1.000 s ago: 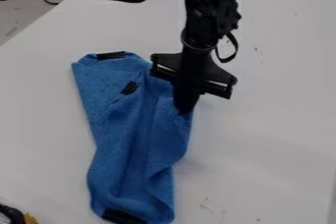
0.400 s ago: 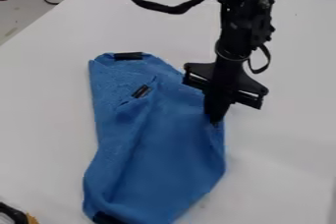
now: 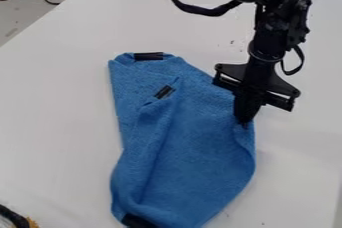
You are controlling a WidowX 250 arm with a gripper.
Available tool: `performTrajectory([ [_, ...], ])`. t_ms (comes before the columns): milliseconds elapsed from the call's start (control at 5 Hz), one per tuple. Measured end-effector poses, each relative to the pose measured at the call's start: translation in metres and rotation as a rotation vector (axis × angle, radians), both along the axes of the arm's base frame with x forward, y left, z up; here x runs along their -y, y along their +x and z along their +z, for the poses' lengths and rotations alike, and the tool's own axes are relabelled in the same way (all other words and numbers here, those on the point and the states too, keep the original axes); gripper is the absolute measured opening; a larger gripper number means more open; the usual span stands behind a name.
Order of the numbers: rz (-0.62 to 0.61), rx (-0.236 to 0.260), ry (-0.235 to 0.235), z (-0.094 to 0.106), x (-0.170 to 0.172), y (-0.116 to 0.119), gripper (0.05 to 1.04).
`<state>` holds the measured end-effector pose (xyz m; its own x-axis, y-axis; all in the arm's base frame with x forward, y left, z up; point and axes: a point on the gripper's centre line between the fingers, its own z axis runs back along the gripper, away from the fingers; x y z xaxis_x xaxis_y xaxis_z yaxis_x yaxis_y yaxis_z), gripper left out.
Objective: Déplier le tissu de gauche à droite
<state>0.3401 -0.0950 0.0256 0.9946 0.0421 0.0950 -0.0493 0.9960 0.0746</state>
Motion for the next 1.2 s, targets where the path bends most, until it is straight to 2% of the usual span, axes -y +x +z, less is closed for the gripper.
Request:
performTrajectory([
  [200,0.011,0.010,-0.024,-0.004,0.004,0.002,0.075],
  [400,0.031,0.015,-0.049,-0.007,0.007,0.000,0.224],
  [600,0.039,0.015,-0.052,-0.007,0.008,0.000,0.486],
  [800,0.042,0.001,-0.053,-0.007,0.013,-0.004,0.795],
  [1000,0.049,0.003,-0.071,-0.002,0.026,-0.003,1.003],
  [1200,0.049,0.010,-0.100,0.005,0.040,-0.001,1.007],
])
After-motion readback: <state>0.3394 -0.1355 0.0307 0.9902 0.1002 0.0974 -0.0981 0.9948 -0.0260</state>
